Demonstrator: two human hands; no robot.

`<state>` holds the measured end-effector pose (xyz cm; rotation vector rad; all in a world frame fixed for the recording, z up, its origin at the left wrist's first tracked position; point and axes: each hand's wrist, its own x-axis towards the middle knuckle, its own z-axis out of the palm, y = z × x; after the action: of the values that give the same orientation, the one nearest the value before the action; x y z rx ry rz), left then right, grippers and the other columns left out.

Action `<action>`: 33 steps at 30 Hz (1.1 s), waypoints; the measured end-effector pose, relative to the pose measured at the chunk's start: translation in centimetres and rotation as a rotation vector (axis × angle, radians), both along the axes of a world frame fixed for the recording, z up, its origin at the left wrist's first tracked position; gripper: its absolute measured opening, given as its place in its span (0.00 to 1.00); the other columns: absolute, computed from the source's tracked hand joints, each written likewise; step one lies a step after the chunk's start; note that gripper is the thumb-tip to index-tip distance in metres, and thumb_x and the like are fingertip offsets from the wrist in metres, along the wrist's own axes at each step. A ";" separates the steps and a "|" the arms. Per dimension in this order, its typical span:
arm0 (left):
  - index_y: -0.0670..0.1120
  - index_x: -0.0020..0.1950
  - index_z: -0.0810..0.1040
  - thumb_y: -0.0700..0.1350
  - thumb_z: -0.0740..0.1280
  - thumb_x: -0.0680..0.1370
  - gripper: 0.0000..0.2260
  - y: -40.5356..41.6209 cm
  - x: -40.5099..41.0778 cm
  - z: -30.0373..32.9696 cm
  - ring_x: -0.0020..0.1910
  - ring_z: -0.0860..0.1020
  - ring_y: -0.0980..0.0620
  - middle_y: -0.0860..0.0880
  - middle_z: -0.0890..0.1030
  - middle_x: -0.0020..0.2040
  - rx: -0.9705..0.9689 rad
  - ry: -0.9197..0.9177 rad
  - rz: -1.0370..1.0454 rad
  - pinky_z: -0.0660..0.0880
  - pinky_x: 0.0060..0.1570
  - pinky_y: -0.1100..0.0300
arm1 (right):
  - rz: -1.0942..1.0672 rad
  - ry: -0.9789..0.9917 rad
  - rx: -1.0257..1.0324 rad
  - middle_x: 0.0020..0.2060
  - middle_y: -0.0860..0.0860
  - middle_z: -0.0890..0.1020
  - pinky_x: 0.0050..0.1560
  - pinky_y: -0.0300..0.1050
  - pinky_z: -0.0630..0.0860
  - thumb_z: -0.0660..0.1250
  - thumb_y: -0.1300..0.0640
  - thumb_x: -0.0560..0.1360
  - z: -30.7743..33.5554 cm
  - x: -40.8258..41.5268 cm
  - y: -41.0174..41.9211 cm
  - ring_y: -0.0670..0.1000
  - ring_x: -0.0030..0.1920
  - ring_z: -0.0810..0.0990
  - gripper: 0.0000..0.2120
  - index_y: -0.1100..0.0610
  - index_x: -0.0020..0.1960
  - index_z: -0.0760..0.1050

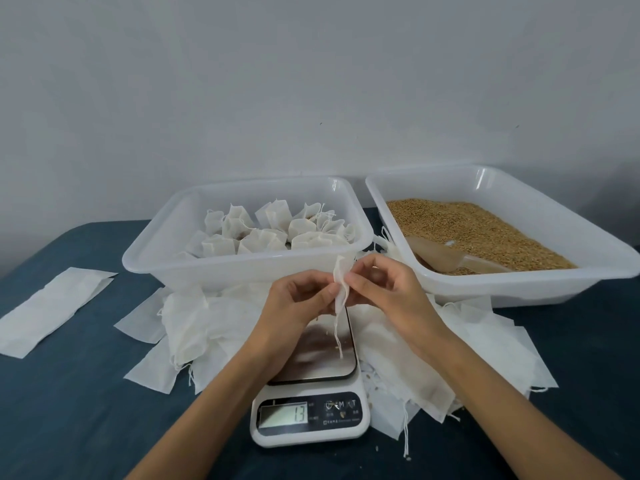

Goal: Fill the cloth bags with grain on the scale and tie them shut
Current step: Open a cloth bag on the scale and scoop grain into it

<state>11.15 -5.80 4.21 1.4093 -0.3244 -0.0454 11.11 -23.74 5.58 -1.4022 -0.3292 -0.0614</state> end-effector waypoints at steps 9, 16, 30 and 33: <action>0.33 0.51 0.83 0.35 0.71 0.79 0.04 -0.3 -0.1 -0.1 0.42 0.82 0.47 0.39 0.84 0.42 0.020 -0.035 0.094 0.81 0.48 0.58 | -0.150 -0.174 -0.272 0.40 0.52 0.85 0.47 0.48 0.82 0.73 0.62 0.76 -1.1 0.1 0.1 0.53 0.43 0.86 0.08 0.55 0.47 0.74; 0.35 0.50 0.83 0.35 0.72 0.79 0.03 0.1 0.2 -0.1 0.39 0.81 0.48 0.43 0.84 0.41 -0.043 -0.018 0.139 0.80 0.46 0.59 | -0.278 -0.351 -0.544 0.45 0.41 0.85 0.48 0.43 0.81 0.67 0.61 0.80 -1.5 -0.2 0.3 0.46 0.44 0.84 0.10 0.48 0.51 0.83; 0.46 0.52 0.88 0.39 0.74 0.78 0.05 0.5 0.3 0.4 0.55 0.83 0.58 0.53 0.86 0.57 0.066 -0.035 0.184 0.77 0.51 0.68 | -0.132 -0.011 -0.074 0.37 0.52 0.81 0.43 0.37 0.74 0.72 0.55 0.77 -0.4 0.6 -0.9 0.46 0.39 0.76 0.05 0.58 0.46 0.83; 0.44 0.50 0.88 0.34 0.73 0.77 0.07 0.4 0.0 0.5 0.50 0.83 0.56 0.50 0.88 0.50 0.069 -0.035 0.165 0.77 0.51 0.67 | -0.276 -0.119 -0.216 0.43 0.48 0.83 0.44 0.36 0.75 0.74 0.57 0.76 -0.6 0.6 -0.7 0.44 0.41 0.80 0.03 0.54 0.43 0.83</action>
<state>11.20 -5.44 4.68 1.5028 -0.2368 0.1044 11.71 -24.43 4.96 -1.6556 -0.2435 -0.3453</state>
